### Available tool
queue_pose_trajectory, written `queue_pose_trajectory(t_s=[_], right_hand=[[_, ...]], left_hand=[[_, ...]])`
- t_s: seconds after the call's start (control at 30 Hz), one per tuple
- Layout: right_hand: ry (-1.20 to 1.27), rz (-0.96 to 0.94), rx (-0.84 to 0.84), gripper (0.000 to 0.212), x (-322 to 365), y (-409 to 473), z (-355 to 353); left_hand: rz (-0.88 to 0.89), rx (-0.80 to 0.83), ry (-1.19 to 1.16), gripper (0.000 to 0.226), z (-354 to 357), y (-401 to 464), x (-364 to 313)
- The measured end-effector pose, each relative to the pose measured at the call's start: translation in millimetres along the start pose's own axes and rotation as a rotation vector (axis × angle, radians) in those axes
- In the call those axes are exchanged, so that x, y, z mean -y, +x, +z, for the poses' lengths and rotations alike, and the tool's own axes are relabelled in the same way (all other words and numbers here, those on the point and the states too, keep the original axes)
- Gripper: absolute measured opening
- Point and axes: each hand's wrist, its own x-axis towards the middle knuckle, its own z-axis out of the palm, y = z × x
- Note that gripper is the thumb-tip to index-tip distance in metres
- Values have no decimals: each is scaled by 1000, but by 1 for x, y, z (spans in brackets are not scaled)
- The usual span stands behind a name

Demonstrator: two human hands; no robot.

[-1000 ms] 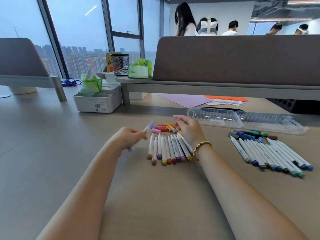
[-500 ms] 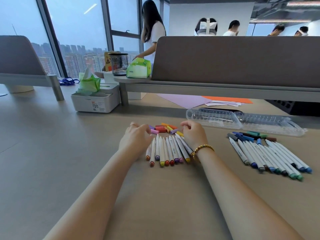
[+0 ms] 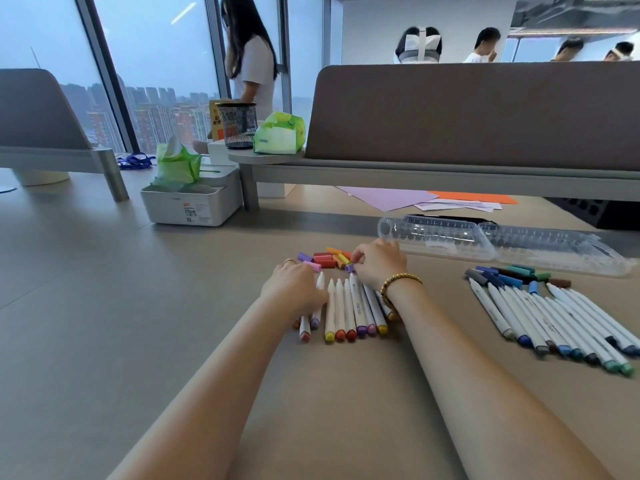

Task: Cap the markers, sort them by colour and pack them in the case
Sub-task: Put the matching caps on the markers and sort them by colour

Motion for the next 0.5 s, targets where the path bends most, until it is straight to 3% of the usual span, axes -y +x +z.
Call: queue_pose_trajectory(t_s=[0.3,0.5], right_hand=[[-218,-58,82,38,3,11,-2],[-252,-96,50,38,2,12,-12]], left_hand=[[55,-72,95,19,-3,-6,-8],[-21,-34,-233,22,-19,-1,-4]])
